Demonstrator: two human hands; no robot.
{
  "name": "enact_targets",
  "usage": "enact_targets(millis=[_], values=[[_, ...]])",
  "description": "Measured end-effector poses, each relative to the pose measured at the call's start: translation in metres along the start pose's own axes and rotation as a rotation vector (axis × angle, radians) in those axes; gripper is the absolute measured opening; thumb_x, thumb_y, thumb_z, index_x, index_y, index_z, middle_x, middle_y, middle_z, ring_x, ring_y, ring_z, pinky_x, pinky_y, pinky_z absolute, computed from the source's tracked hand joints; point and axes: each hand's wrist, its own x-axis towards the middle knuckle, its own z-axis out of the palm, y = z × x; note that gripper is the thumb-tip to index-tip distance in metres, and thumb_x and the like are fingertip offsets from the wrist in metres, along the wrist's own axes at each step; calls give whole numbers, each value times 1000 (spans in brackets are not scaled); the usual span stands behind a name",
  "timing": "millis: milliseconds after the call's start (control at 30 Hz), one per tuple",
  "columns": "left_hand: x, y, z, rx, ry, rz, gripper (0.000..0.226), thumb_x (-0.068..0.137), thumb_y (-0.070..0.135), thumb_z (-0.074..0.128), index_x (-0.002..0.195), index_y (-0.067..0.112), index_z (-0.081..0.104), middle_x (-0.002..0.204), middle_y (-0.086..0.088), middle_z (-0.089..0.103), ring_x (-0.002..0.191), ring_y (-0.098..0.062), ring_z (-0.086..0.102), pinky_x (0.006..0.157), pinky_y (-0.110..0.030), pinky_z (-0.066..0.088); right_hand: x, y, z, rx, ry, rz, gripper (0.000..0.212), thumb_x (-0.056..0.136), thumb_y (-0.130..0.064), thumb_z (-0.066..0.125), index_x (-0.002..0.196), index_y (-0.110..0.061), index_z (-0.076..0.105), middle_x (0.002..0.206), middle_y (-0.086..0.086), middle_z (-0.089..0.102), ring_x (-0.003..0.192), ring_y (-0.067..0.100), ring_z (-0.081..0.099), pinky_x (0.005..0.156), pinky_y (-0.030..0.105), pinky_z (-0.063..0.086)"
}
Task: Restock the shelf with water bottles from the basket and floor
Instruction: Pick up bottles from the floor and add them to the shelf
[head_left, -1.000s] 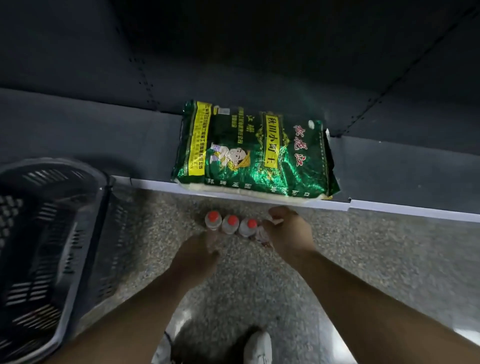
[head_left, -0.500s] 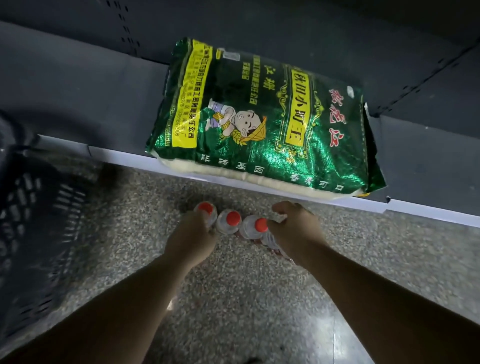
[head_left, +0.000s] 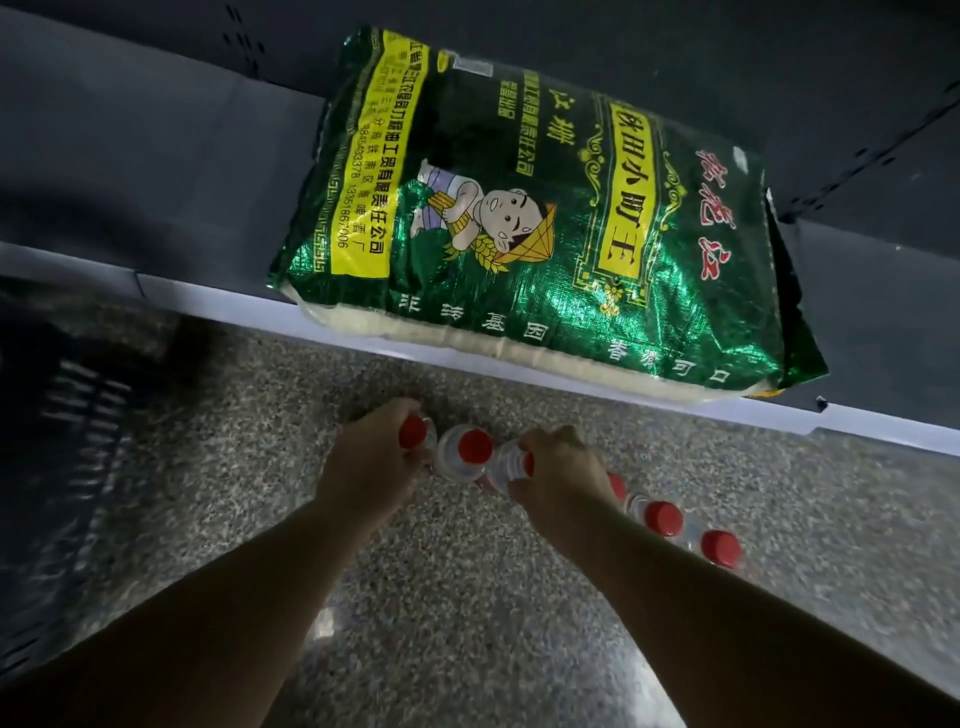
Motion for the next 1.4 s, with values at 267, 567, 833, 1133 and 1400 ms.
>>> enact_targets(millis=[267,567,833,1133,1400], values=[[-29,-1,-53,-150,11,-7,38,75,29,78,109,30,62,87,15,65,73,2,56,59,-3,38,-39,3,-35,80,166,-107,31,80,-17,63,111,-21,63,99,-1,42,75,19,52,62,24,41],[-89,154,-233,-210,-13,311,30,76,39,76,99,45,58,94,32,63,86,9,61,71,-6,43,-171,-56,-239,234,465,-226,49,57,-6,82,102,-23,70,90,-20,50,68,-3,53,63,-3,36],[-152,338,-436,-306,81,529,43,72,36,81,99,57,54,91,28,68,83,10,62,73,-7,45,-308,-140,-467,291,857,-519,44,49,-20,71,92,-32,68,88,-18,59,78,-8,51,70,-5,36],[-246,522,-634,-259,360,785,18,76,30,77,90,31,65,87,17,68,85,-1,61,77,-20,48,-443,-205,-661,299,972,-671,33,70,-21,70,103,-25,70,96,-14,61,91,-1,57,78,2,38],[-311,612,-722,-276,359,778,15,79,31,75,84,19,67,85,0,73,82,-12,67,76,-29,51,-512,-231,-759,255,1124,-675,32,77,-21,70,109,-24,68,93,-11,56,87,4,50,75,0,33]])
